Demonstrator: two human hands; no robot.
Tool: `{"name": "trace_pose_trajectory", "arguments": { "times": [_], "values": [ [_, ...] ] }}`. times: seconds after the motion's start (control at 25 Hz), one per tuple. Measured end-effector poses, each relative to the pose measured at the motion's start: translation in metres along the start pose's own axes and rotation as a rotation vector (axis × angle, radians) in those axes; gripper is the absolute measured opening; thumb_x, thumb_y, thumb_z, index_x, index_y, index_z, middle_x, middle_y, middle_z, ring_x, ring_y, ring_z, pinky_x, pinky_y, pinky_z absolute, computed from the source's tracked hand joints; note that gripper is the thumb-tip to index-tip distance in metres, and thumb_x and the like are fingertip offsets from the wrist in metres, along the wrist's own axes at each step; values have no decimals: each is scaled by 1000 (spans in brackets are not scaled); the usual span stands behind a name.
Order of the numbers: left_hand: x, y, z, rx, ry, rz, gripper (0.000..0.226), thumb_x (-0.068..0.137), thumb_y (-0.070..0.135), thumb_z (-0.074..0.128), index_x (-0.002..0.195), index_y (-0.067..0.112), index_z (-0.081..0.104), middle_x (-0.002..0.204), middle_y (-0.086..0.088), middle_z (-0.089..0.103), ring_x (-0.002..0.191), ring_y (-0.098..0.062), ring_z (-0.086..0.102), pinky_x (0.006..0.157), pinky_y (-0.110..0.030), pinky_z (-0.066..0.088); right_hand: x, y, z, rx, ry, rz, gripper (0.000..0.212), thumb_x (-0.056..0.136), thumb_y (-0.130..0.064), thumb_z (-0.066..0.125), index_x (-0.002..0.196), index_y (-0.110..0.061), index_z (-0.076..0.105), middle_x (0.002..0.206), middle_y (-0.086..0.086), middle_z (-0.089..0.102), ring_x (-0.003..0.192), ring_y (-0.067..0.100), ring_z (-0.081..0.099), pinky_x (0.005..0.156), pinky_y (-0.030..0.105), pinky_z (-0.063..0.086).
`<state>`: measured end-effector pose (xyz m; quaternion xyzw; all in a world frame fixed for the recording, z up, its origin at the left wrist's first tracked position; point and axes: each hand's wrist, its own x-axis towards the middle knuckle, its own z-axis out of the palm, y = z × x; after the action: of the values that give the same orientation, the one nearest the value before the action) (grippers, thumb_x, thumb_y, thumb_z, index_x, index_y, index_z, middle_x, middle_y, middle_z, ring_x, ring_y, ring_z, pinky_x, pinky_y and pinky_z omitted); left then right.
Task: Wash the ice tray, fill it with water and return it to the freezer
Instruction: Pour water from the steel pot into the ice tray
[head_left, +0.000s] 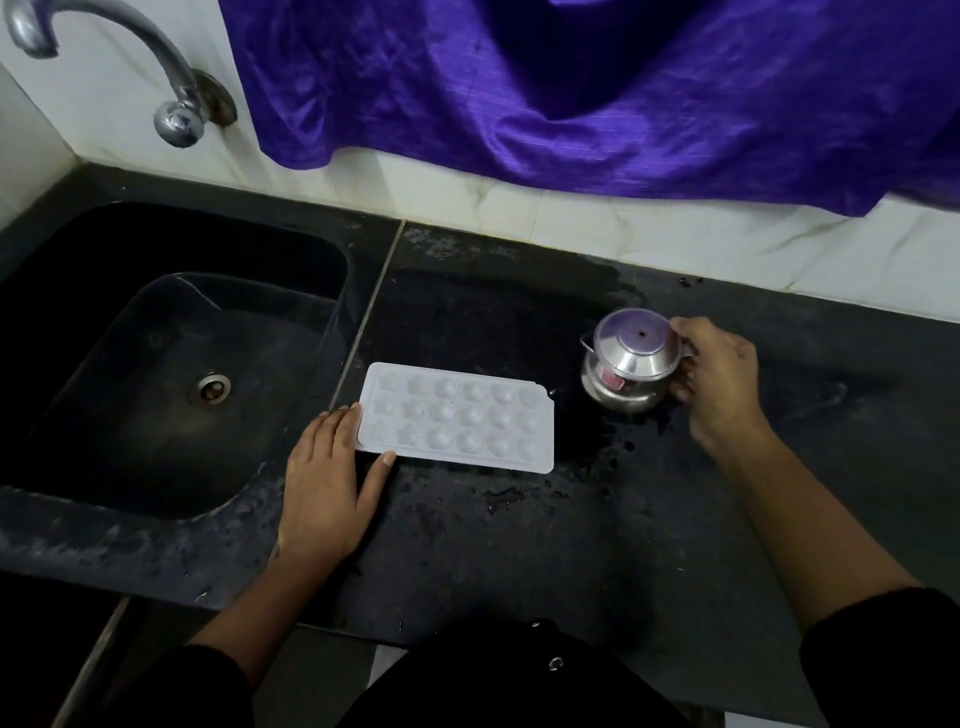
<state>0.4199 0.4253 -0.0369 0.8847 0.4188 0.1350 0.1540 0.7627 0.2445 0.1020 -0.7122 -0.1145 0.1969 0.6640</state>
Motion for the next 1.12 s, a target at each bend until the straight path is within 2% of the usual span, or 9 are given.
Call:
{"name": "trace_pose_trajectory", "arguments": {
  "times": [0.12,0.2,0.32,0.48,0.56,0.68,0.8,0.96,1.12],
  "values": [
    [0,1,0,4,-5,-3,77,104,63,33,158,9,38,161,-11,45,153,-31,33,126,-51,27,0,-6,6,103,-11,30,35,95,-18,62,60,-20,58,50,-4,41,46,11,32,40,22,22],
    [0,1,-1,3,-3,-2,77,104,62,34,158,9,38,161,-11,45,153,-31,34,126,-50,27,1,-8,15,53,-16,19,33,94,-17,63,61,-16,60,51,-4,41,46,10,32,41,23,22],
    [-1,2,-1,1,-2,0,76,104,62,35,158,9,38,161,-11,45,153,-31,33,126,-50,27,3,-9,30,-135,-24,-54,26,92,-18,67,71,-4,62,56,5,41,48,11,35,45,21,28],
    [-1,1,-2,-6,-1,-2,74,104,60,37,158,11,38,161,-9,45,153,-29,33,126,-48,27,7,-3,48,-441,-119,-186,50,88,-21,69,45,-18,43,45,-3,36,43,12,31,51,29,31],
    [-1,2,-2,-1,1,3,73,104,60,37,158,10,39,161,-8,45,153,-28,33,127,-47,27,6,-3,55,-637,-149,-260,51,88,-25,67,45,-13,42,41,-4,36,41,14,33,51,33,33],
    [-1,1,-2,5,4,8,73,105,60,36,157,10,40,160,-8,45,152,-28,34,127,-45,25,5,-4,64,-815,-130,-362,46,85,-31,64,52,-3,47,45,9,44,43,19,39,49,40,43],
    [-1,1,-2,0,8,1,74,104,60,37,157,10,40,160,-9,46,152,-29,34,127,-45,26,5,-6,67,-891,-130,-423,45,82,-36,60,54,-2,48,51,16,51,44,21,41,50,43,48],
    [-1,1,-1,-2,2,-4,74,104,61,36,158,11,39,161,-8,44,153,-28,32,127,-46,26,8,-10,60,-845,-120,-400,46,86,-31,64,54,-1,50,47,11,44,45,20,40,51,40,47],
    [-1,0,-1,-4,-6,-7,75,104,63,34,159,12,38,161,-8,44,154,-28,32,127,-47,26,14,-3,38,-440,-85,-163,43,87,-25,71,57,1,53,55,11,44,50,19,40,55,34,35]
  ]
}}
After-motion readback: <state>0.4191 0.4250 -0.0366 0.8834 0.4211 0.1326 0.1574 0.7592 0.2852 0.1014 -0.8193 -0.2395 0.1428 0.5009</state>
